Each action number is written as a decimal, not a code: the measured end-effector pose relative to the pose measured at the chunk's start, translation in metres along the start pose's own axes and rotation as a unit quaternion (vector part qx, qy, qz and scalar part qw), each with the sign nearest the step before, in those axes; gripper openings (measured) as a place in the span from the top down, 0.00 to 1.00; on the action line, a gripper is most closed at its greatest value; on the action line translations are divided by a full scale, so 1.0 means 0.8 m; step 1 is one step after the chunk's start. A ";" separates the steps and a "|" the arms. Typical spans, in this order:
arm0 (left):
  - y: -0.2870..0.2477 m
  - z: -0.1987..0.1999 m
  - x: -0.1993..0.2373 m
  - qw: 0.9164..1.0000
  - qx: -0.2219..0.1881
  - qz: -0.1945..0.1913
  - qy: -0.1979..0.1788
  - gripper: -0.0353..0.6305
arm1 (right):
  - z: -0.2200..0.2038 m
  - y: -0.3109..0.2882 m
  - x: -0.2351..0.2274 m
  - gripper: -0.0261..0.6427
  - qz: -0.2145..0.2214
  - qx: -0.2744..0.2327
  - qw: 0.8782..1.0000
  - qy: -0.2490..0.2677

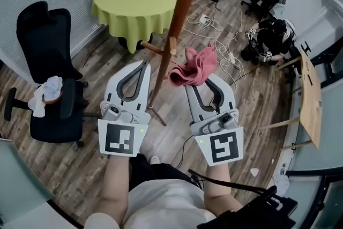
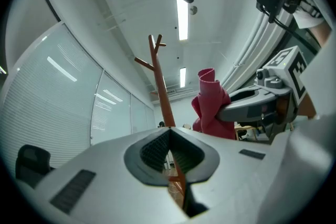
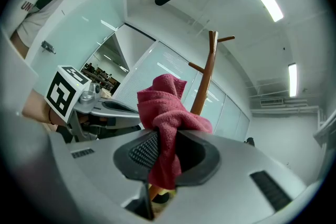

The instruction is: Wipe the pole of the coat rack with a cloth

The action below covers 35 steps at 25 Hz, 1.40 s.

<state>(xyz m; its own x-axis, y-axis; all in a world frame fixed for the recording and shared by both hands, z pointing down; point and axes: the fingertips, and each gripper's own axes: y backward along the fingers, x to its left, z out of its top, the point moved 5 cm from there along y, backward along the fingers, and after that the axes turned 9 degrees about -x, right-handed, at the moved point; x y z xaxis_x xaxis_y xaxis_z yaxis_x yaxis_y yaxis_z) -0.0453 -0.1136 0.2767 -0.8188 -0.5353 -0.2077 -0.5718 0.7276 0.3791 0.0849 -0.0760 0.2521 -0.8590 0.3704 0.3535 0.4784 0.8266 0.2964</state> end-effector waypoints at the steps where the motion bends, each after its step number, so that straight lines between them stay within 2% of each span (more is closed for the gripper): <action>1: 0.000 0.000 -0.001 0.999 0.007 -0.025 -0.047 0.93 | -0.003 0.001 0.001 0.84 0.002 0.001 1.000 -0.001; 2: -0.001 -0.001 -0.002 0.995 0.011 -0.047 -0.089 0.93 | -0.007 0.003 0.003 0.84 0.003 0.002 1.000 0.000; 4: -0.001 -0.006 -0.005 0.989 0.008 -0.071 -0.133 0.93 | -0.015 0.005 0.006 0.84 0.007 0.006 1.000 0.005; 6: 0.001 -0.015 -0.008 0.987 -0.005 -0.076 -0.142 0.93 | -0.023 0.005 0.010 0.84 0.012 0.013 1.000 0.010; 8: 0.003 -0.026 -0.010 0.989 -0.022 -0.070 -0.131 0.93 | -0.033 0.004 0.015 0.84 0.020 0.021 1.000 0.011; 11: 0.006 -0.043 -0.012 0.995 -0.036 -0.046 -0.086 0.93 | -0.046 0.002 0.021 0.84 0.031 0.029 0.999 0.010; 13: 0.010 -0.056 -0.011 0.999 -0.030 -0.012 -0.023 0.93 | -0.053 -0.002 0.021 0.84 0.035 0.032 0.999 0.010; 15: 0.015 -0.071 -0.008 0.998 -0.013 0.034 0.060 0.93 | -0.059 -0.008 0.020 0.84 0.036 0.033 0.999 0.011; 16: 0.016 -0.075 -0.006 0.995 -0.004 0.051 0.089 0.93 | -0.062 -0.012 0.020 0.84 0.036 0.033 0.999 0.011; 17: 0.016 -0.077 -0.003 0.994 0.004 0.057 0.099 0.93 | -0.065 -0.015 0.020 0.84 0.036 0.034 0.999 0.012; 18: 0.015 -0.073 0.000 0.995 0.010 0.049 0.081 0.93 | -0.068 -0.017 0.019 0.84 0.036 0.034 0.999 0.013; 20: 0.002 -0.050 0.008 1.000 0.015 0.000 -0.018 0.93 | -0.072 -0.022 0.018 0.84 0.035 0.033 0.999 0.013; 21: -0.003 -0.040 0.012 0.998 0.016 -0.019 -0.058 0.93 | -0.074 -0.024 0.018 0.84 0.035 0.032 0.999 0.013; 22: -0.005 -0.038 0.015 0.997 0.016 -0.024 -0.070 0.93 | -0.077 -0.027 0.018 0.84 0.034 0.032 0.999 0.013; 25: -0.003 -0.045 0.020 0.998 0.019 -0.015 -0.058 0.93 | -0.084 -0.034 0.017 0.84 0.030 0.034 0.999 0.016; 35: -0.006 -0.055 0.026 0.998 0.019 -0.018 -0.053 0.93 | -0.098 -0.051 0.012 0.84 0.022 0.036 0.999 0.022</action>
<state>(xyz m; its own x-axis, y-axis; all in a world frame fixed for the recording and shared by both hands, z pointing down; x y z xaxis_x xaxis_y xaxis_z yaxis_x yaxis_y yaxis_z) -0.0568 -0.1471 0.3100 -0.7974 -0.5147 -0.3151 -0.6009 0.7255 0.3356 0.0711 -0.1395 0.3132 -0.8277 0.3888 0.4046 0.4995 0.8390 0.2156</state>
